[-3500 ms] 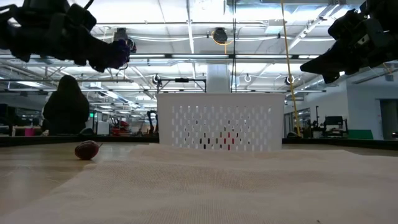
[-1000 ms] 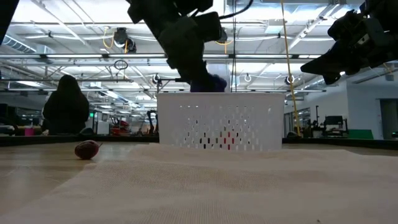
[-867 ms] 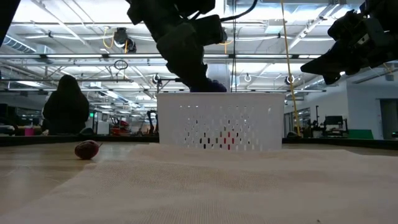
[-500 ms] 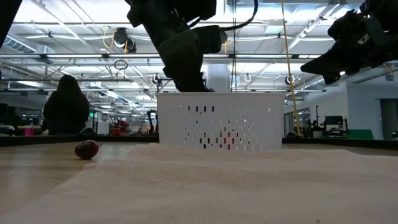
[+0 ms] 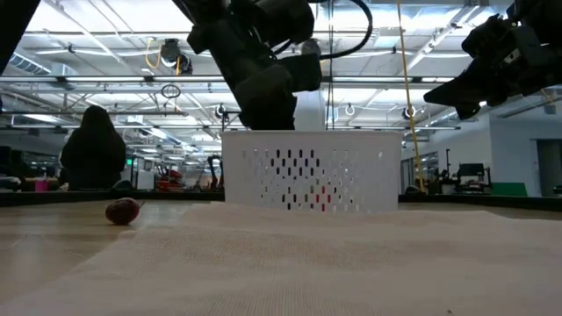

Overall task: Pick and placing Produce into tupperware
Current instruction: Put the purple grapes into the white bin

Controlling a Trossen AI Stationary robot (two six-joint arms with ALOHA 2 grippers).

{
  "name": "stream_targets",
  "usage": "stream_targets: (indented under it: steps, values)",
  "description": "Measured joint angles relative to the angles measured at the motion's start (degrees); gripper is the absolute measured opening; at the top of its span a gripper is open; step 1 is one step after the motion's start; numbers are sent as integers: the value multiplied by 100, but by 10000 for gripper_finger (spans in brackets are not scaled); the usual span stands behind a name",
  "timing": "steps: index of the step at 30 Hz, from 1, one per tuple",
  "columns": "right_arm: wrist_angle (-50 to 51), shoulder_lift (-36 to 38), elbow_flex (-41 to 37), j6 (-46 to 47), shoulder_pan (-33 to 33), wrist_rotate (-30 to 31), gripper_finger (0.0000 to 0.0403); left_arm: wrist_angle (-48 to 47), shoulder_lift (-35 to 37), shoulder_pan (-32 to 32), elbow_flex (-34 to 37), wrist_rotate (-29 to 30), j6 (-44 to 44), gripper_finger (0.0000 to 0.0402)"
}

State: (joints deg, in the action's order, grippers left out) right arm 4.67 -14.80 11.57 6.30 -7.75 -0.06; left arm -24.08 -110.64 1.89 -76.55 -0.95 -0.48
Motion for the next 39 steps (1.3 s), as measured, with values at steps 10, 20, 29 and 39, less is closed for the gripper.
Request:
stream_targets:
  steps: [10, 20, 29, 39]
  values:
    - [-14, -127, 0, -9, 0, 0, 0, 35, -149, -8, 0, -45, 142, 223]
    - [-37, -136, 0, -11, -2, 0, 0, -613, -282, -158, -636, -244, 60, 223]
    - [-55, -170, 0, -11, 0, 0, 0, -1862, -1006, -151, -1679, -264, 183, 223]
    - [-55, -179, 0, -11, 0, 0, 0, -1981, -1106, -147, -1687, -262, 143, 223]
